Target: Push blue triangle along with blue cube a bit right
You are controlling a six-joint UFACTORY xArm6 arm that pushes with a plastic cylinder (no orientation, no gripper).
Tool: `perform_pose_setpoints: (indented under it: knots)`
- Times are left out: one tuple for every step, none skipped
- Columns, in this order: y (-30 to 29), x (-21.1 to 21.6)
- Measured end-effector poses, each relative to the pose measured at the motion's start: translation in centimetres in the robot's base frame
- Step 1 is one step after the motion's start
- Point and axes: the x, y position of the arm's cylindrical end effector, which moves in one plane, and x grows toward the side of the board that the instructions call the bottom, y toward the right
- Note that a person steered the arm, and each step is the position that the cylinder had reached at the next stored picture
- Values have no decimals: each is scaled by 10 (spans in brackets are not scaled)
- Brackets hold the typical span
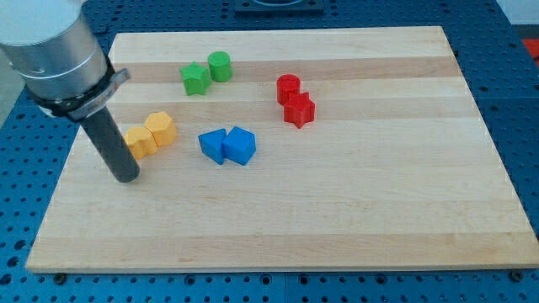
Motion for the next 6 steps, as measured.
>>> perform_pose_setpoints:
  knots:
    - [7, -7]
    - [12, -15]
    - [31, -33]
    - [46, -46]
    - [58, -48]
    - [73, -48]
